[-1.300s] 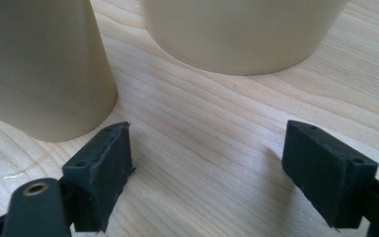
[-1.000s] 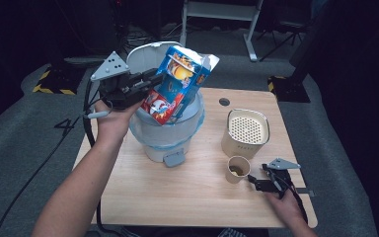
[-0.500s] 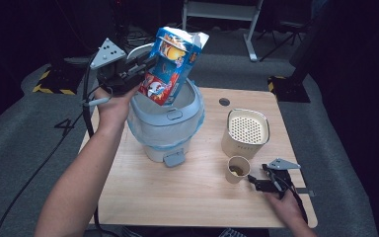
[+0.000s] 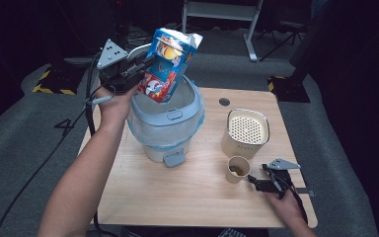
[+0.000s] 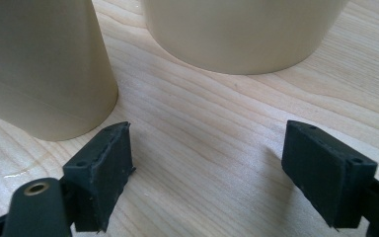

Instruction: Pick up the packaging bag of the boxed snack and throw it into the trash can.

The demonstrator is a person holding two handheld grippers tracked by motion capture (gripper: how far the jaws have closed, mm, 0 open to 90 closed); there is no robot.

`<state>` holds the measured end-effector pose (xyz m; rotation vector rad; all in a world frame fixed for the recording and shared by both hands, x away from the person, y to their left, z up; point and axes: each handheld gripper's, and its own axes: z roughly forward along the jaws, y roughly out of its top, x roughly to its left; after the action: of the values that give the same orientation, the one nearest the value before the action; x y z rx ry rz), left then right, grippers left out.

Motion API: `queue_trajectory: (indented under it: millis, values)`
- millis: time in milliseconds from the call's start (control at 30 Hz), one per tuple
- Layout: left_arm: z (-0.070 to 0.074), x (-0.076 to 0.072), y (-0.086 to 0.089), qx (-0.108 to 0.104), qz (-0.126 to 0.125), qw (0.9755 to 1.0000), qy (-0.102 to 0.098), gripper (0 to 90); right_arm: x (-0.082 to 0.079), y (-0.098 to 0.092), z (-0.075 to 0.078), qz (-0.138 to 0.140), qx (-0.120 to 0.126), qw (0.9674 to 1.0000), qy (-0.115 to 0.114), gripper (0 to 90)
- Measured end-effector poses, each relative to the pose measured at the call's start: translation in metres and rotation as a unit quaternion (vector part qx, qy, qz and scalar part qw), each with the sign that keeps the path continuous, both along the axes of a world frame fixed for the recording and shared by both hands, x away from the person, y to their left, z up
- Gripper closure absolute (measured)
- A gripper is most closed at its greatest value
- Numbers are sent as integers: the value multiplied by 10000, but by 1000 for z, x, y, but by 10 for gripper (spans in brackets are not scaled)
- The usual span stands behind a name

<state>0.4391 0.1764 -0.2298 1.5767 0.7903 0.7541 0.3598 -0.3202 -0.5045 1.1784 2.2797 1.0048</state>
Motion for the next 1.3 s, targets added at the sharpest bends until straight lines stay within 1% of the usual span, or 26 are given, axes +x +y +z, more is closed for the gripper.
queue_trajectory:
  millis: [67,133,267,333,500,733,800,867,933,967,1033,1133,1200,1300]
  values:
    - [-1,2,-1,27,8,10000,30,749,0,0,0,0,-3,10000,-1,192]
    - [-3,3,-2,39,14,10000,18,748,0,0,0,-1,-1,10000,-1,193]
    - [-6,6,-3,73,-1,9999,99,748,0,0,0,-1,-3,10000,-1,192]
    - [-8,8,-5,95,13,9999,106,747,0,0,0,0,0,10000,-1,193]
    - [-10,10,-7,199,29,9997,161,745,0,0,0,-1,-2,10000,-1,193]
    - [-12,13,-9,350,39,9985,428,720,0,0,0,-1,-2,10000,0,193]
    - [-13,13,-10,384,-10,9978,542,685,0,0,0,0,-3,10000,-1,193]
    - [-13,13,-11,425,-60,9969,656,595,0,0,0,1,-3,10000,-1,192]
    - [-13,12,-11,500,-81,9963,688,529,0,0,0,0,1,10000,1,193]
    - [-13,11,-11,549,-107,9959,712,516,0,0,0,0,0,10000,1,192]
    - [-12,7,-9,560,-186,9957,709,508,0,0,0,1,-1,10000,0,193]
    - [-11,2,-7,561,-371,9953,698,497,0,0,0,1,1,10000,-1,193]
    - [-10,-4,-5,559,-570,9944,690,497,0,0,0,0,-2,10000,-2,193]
    - [-8,-13,-3,656,-767,9925,694,495,0,0,0,0,0,10000,0,193]
